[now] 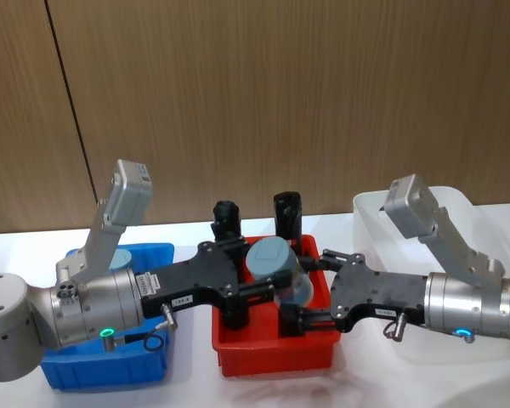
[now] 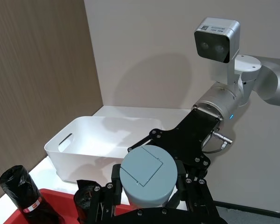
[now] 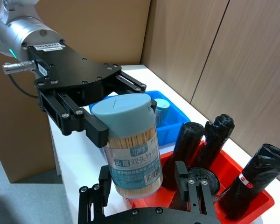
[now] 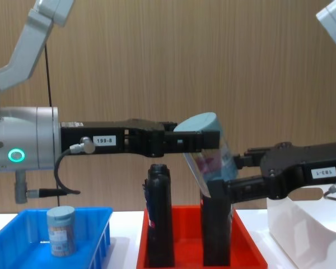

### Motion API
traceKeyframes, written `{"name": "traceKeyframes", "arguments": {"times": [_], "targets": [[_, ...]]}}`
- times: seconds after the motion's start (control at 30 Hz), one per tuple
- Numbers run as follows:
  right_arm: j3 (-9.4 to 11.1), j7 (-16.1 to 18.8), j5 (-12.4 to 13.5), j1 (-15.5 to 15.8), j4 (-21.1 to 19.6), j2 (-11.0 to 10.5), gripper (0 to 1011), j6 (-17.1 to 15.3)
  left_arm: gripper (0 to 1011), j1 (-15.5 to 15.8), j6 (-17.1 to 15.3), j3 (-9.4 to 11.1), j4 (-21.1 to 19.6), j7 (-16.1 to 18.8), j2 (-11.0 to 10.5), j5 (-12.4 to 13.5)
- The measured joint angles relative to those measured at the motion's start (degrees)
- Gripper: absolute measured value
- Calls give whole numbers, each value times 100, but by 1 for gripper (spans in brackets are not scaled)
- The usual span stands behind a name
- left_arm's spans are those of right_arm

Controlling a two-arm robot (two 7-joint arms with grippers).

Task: Pick the cotton swabs from the blue box and place them into the white box.

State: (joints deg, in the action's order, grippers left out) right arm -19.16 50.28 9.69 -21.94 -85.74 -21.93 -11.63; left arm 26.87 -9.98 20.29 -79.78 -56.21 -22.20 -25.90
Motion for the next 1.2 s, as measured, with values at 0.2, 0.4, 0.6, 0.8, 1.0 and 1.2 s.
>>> {"name": "traceKeyframes", "arguments": {"times": [0.2, 0.4, 0.6, 0.8, 1.0, 1.2], "targets": [[-26, 63, 42, -12, 4, -16, 768, 40, 666, 0, 0, 1, 0, -2, 0, 0], [-48, 97, 74, -26, 8, -27, 717, 62, 666, 0, 0, 1, 0, -6, 0, -1], [-66, 116, 78, -41, 9, -39, 681, 76, 666, 0, 0, 2, 0, -9, 0, 0], [-87, 122, 78, -60, 9, -56, 654, 88, 689, 0, -3, 2, 0, -16, 0, 2], [-106, 122, 75, -71, 6, -69, 640, 93, 883, -1, -4, 3, 0, -20, 0, 3], [-125, 122, 73, -76, -2, -89, 639, 99, 1004, -1, -4, 2, 0, -20, 0, 3]]}}
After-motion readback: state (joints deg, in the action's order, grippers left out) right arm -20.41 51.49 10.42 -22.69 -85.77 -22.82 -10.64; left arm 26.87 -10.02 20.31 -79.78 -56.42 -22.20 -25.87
